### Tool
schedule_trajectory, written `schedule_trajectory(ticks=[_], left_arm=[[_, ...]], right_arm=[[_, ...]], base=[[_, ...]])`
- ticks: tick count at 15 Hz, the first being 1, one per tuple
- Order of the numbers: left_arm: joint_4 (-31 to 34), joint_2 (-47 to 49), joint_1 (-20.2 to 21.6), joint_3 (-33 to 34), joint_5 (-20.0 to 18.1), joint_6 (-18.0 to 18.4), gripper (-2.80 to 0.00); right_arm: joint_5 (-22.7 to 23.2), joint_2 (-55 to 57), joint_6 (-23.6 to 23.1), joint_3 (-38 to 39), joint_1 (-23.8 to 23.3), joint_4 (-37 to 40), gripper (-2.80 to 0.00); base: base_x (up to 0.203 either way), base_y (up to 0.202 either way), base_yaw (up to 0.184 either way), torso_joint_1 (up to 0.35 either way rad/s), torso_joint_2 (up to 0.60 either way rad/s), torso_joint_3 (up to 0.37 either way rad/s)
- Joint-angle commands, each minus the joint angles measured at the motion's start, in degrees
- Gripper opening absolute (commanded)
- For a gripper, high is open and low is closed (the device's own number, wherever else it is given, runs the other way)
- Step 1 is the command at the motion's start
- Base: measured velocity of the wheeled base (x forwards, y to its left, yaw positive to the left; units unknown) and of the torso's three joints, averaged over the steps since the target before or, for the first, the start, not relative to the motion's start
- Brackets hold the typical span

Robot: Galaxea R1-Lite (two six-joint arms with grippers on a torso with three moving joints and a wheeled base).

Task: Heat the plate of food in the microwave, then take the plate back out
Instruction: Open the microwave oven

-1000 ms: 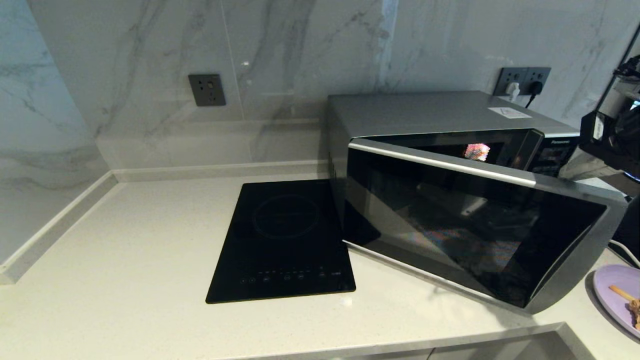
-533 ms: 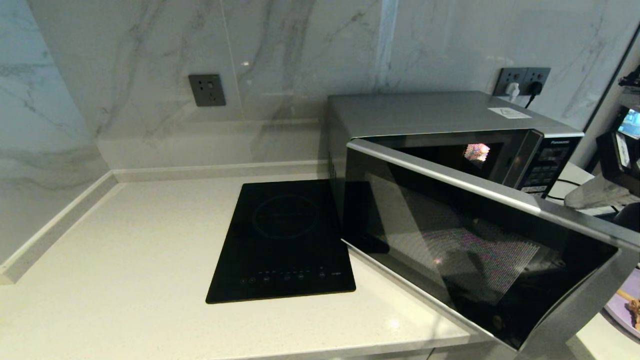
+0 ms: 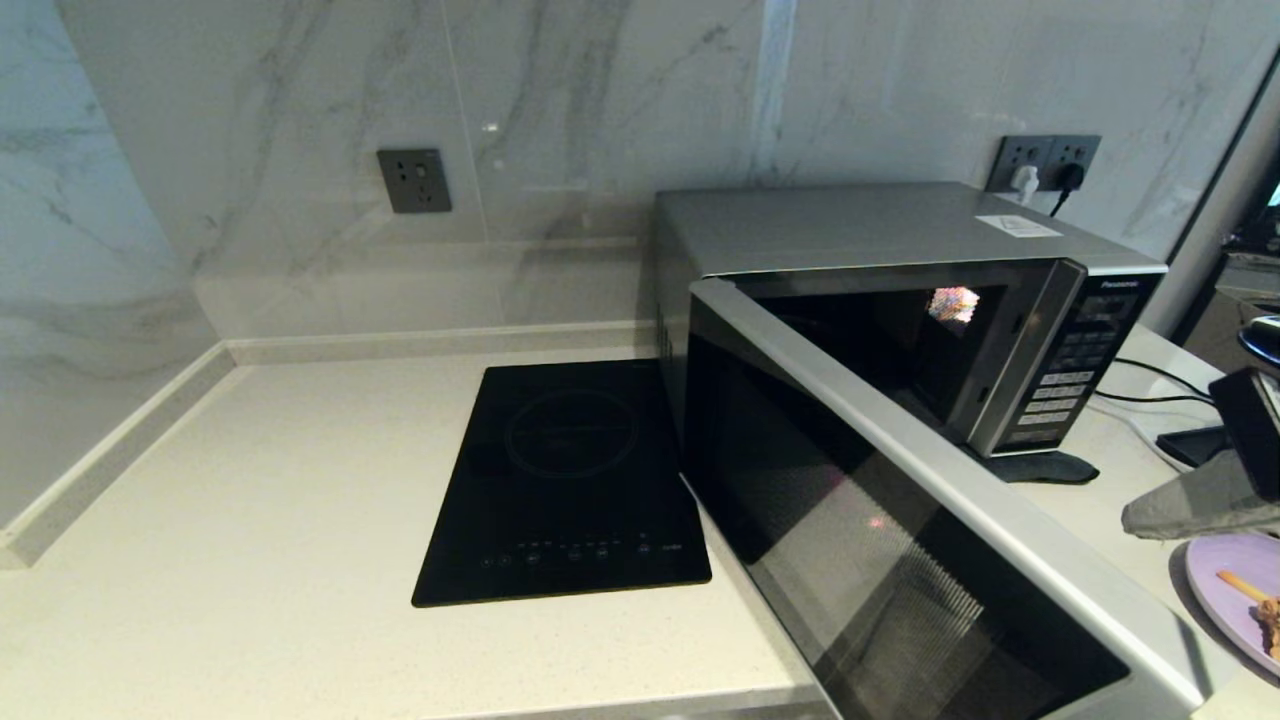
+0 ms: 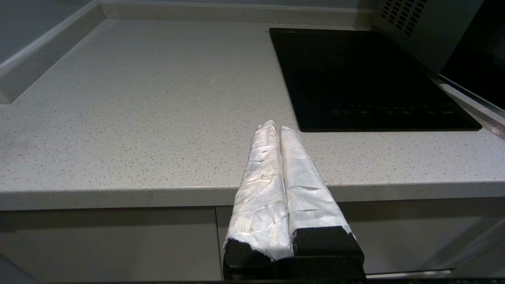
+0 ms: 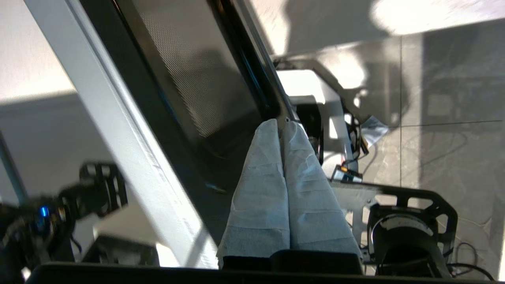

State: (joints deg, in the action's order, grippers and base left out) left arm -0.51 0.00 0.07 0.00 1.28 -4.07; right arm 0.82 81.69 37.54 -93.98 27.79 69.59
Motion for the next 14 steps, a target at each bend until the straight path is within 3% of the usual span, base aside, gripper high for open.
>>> schedule_trajectory(ticks=[1,8,14], left_arm=[[0.0,0.1,0.0,0.0,0.0,-0.1,-2.8],[0.0,0.1,0.0,0.0,0.0,-0.1,-2.8],[0.0,0.1,0.0,0.0,0.0,-0.1,-2.8]], right_arm=[[0.3,-1.8,1.0,1.3,4.1,0.3,-2.8],[3.1,1.4,1.3,0.8,11.5,-3.4,-2.8],[3.0,8.4,6.5,0.9,20.8,-7.8,-2.8]], base=[[0.0,0.0,0.0,0.0,0.0,0.0],[0.0,0.0,0.0,0.0,0.0,0.0],[0.0,0.0,0.0,0.0,0.0,0.0]])
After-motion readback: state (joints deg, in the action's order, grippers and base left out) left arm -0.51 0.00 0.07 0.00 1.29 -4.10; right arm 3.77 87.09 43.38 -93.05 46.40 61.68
